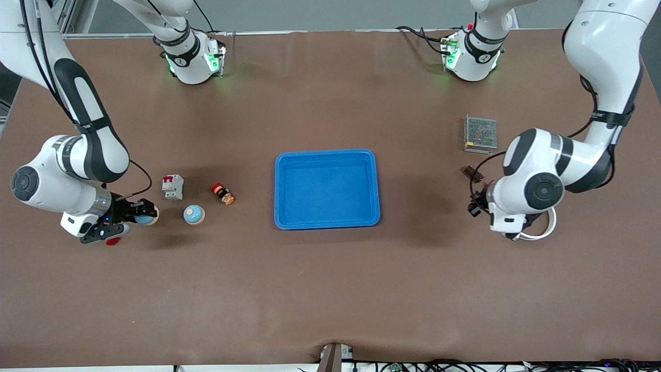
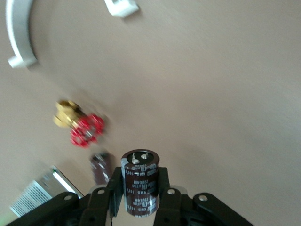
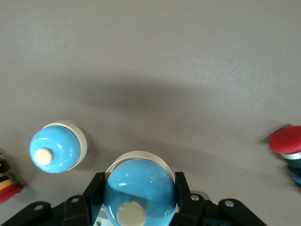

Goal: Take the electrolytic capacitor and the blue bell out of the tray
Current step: 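Place the capacitor by the white arc while the right gripper places the bell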

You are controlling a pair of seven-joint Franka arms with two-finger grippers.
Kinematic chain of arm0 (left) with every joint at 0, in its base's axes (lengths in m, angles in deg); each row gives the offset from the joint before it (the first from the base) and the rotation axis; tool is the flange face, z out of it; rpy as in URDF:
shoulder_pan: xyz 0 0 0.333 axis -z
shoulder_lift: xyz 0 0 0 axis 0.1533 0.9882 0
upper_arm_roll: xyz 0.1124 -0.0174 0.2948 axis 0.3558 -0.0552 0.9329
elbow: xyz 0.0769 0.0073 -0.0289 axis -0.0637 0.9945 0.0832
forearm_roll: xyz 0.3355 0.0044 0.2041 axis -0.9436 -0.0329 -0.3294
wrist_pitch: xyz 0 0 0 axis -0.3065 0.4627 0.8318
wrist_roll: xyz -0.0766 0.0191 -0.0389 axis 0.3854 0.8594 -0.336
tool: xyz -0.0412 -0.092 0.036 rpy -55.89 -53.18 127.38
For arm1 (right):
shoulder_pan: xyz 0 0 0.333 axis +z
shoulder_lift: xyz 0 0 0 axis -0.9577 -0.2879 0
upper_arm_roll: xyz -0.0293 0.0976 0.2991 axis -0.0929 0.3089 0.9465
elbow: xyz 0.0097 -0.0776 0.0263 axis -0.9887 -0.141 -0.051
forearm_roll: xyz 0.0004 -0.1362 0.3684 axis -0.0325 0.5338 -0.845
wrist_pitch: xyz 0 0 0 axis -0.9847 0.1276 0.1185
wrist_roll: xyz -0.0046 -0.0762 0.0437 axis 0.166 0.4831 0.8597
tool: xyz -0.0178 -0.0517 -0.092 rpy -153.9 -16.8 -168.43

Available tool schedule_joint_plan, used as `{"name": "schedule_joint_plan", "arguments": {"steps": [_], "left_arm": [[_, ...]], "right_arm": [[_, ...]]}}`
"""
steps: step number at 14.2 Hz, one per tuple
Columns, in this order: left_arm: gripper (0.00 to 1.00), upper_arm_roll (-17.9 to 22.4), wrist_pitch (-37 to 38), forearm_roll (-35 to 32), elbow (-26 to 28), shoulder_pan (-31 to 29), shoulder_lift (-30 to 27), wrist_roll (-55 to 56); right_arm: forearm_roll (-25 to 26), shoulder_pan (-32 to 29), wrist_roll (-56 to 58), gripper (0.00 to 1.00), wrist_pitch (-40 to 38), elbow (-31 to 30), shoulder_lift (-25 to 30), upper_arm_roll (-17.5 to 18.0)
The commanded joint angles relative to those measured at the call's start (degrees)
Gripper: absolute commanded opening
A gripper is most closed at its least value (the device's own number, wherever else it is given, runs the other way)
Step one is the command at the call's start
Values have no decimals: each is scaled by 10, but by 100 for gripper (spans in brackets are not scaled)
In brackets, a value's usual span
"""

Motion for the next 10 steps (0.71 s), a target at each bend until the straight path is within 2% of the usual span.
{"name": "schedule_joint_plan", "arguments": {"steps": [1,4,7,10], "left_arm": [[0,-4,-11,-42,23,-15,-8,-14],[0,-4,-22,-76,30,-36,5,-45],[0,-3,-69,-101,52,-63,9,-65],[0,0,-97,-136,52,-83,31,-65]], "right_arm": [[-15,-27,31,0,26,-22,0,14],[-17,-39,44,0,34,-35,-3,14],[-25,-49,69,0,44,-37,-9,14],[-27,-49,74,0,79,-53,-13,14]]}}
